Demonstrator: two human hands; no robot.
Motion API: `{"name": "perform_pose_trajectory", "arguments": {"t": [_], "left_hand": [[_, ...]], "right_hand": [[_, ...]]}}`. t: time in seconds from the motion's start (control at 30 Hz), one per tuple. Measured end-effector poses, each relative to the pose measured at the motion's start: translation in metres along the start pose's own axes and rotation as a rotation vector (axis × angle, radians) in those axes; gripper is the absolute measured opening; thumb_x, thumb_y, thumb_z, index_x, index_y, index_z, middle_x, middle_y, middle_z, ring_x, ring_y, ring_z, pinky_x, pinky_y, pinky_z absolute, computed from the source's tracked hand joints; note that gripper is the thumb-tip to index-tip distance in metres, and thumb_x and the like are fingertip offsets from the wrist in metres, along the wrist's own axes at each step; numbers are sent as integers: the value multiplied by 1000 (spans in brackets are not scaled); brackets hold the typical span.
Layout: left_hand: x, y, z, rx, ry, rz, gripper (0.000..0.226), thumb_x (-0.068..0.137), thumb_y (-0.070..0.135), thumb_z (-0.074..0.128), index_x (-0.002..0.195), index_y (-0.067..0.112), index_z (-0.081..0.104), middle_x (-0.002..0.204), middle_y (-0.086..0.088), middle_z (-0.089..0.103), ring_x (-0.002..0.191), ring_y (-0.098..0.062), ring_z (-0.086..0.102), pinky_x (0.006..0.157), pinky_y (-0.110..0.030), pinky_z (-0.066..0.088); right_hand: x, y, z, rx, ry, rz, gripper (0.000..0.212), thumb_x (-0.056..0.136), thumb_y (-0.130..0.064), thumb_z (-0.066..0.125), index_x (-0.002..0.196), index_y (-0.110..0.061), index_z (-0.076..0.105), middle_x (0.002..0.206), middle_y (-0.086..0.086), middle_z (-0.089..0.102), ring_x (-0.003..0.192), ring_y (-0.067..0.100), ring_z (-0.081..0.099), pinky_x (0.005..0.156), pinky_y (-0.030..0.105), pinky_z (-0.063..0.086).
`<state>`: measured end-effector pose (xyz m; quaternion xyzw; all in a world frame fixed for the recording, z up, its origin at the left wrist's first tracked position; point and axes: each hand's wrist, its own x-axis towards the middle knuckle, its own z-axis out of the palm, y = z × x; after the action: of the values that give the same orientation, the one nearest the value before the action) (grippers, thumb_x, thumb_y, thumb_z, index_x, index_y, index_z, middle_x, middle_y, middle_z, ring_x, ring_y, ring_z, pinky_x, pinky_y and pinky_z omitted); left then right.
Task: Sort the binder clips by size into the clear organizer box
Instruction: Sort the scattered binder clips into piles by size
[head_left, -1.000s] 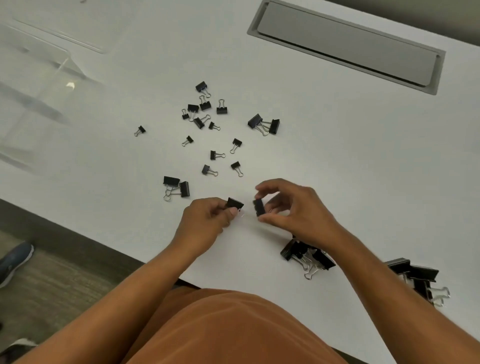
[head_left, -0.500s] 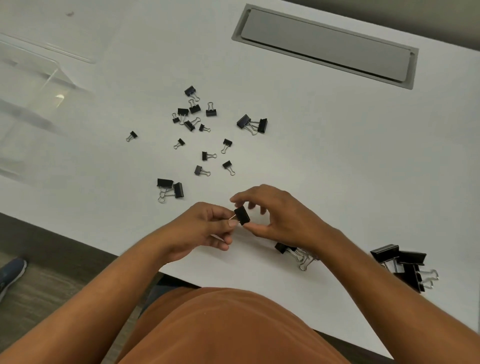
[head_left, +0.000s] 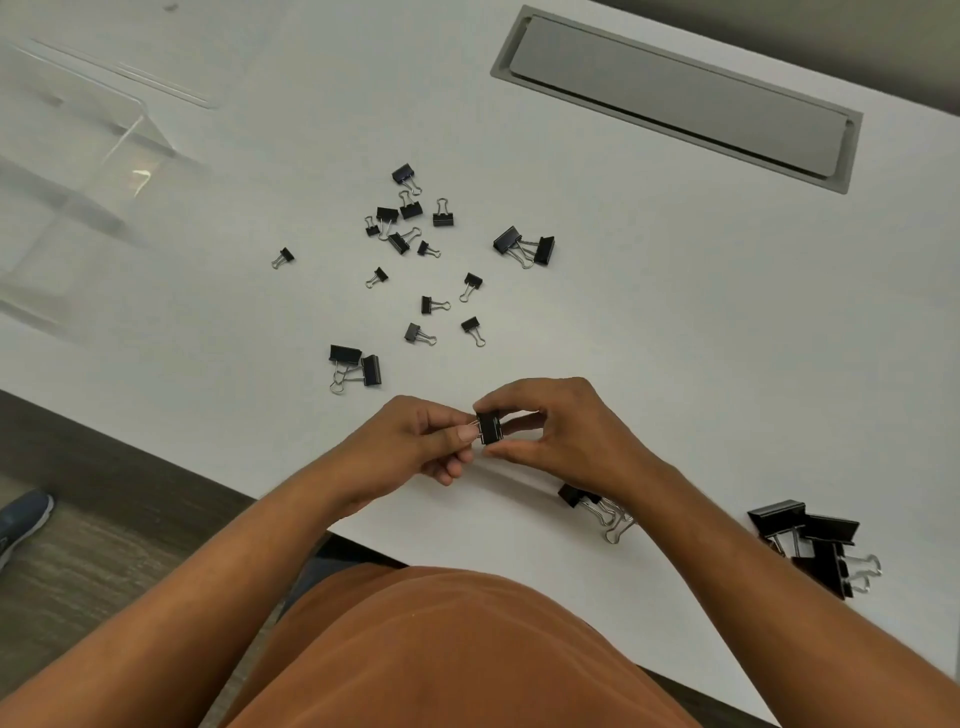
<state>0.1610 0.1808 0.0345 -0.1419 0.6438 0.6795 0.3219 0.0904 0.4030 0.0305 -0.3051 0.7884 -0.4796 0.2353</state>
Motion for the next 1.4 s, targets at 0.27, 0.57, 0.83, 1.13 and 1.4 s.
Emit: {"name": "perform_pose_trajectory", "arguments": {"t": [0.27, 0.57, 0.83, 1.13, 1.4], "left_hand": [[-4, -9, -4, 851, 320, 412, 23, 91, 43, 75, 108, 29, 80, 95, 17, 73, 81, 4, 65, 73, -29, 55], [1, -22, -12, 1069, 628, 352, 24, 91, 47, 73, 102, 28, 82, 90, 11, 70, 86, -17, 56, 75, -37, 45], [7, -28, -10, 1362, 848, 193, 24, 89, 48, 74, 83, 25, 81, 77, 6, 64, 84, -26, 56, 69, -40, 32], [16, 25, 1, 829, 831, 321, 27, 93, 45, 57, 104, 27, 74, 88, 11, 55, 88, -10, 56, 89, -39, 40], [148, 92, -3, 1357, 810, 285, 44, 99, 48, 54, 127, 15, 62, 120, -11, 59, 113, -34, 54, 93, -48, 40]], "right_hand": [[-1, -8, 7, 35, 36, 54, 41, 82, -20, 88, 120, -13, 75, 107, -5, 74, 99, 7, 73, 91, 27, 60], [22, 2, 5, -156, 69, 86, 64, 78, -42, 89, 135, -29, 65, 132, -13, 67, 117, 1, 60, 103, 28, 50], [98, 61, -39, -400, 503, 223, 46, 90, -21, 74, 134, -19, 60, 137, -2, 57, 114, 26, 57, 98, 34, 48], [111, 63, -48, -278, 580, 302, 35, 86, -25, 79, 119, -22, 68, 115, -8, 69, 103, 17, 64, 94, 40, 54], [73, 56, -44, -104, 611, 329, 35, 81, -18, 84, 113, -21, 71, 108, -6, 66, 86, -1, 65, 77, 4, 46]]}}
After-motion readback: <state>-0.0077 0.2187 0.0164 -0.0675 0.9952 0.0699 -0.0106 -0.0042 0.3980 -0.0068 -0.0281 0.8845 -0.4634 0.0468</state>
